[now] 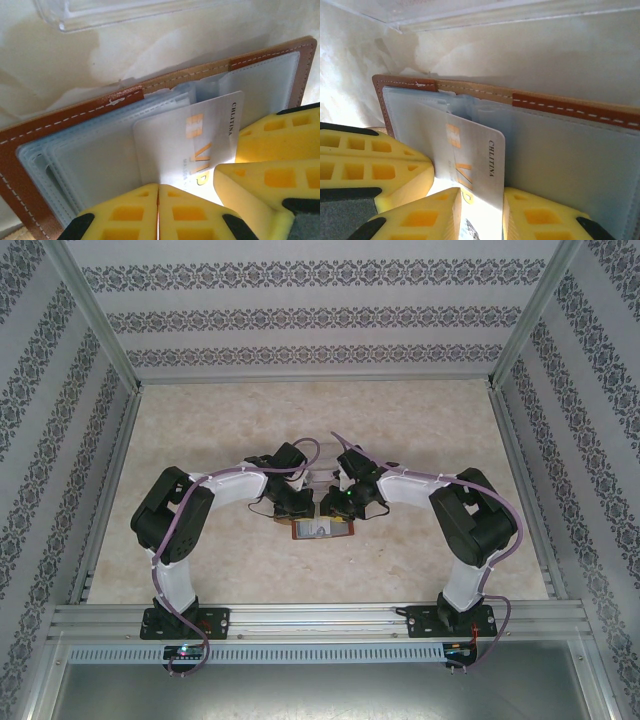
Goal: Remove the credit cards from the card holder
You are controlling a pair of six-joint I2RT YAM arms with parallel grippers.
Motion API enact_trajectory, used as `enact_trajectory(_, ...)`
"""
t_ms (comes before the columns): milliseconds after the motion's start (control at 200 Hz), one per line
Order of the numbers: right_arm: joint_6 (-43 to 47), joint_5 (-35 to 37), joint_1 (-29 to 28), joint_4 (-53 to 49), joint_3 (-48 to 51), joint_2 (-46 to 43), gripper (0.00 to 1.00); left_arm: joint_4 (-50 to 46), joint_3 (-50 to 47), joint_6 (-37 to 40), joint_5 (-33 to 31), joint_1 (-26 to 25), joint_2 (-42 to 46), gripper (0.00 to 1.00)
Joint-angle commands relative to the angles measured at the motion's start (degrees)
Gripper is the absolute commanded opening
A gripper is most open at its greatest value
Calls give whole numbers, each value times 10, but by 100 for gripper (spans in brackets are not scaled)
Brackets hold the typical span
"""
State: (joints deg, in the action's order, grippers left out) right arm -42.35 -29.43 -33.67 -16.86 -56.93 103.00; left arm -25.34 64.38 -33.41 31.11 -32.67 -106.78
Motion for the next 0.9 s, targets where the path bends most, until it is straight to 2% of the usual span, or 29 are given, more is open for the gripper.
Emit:
enact_trajectory(0, -14, -25, 2, 29, 10, -20, 25, -19, -12, 8, -10, -8, -20, 8)
enact_trajectory(445, -17, -24, 6, 41, 21, -27, 8, -22, -10, 10, -10, -8, -19, 8)
enact_trajectory(699, 26, 37, 11, -31, 9, -32, 2, -25, -9, 10, -11, -8, -17, 8)
enact_trajectory(899, 60, 98, 11, -103, -11, -39, 1, -26, -5, 11, -11, -8, -17, 8)
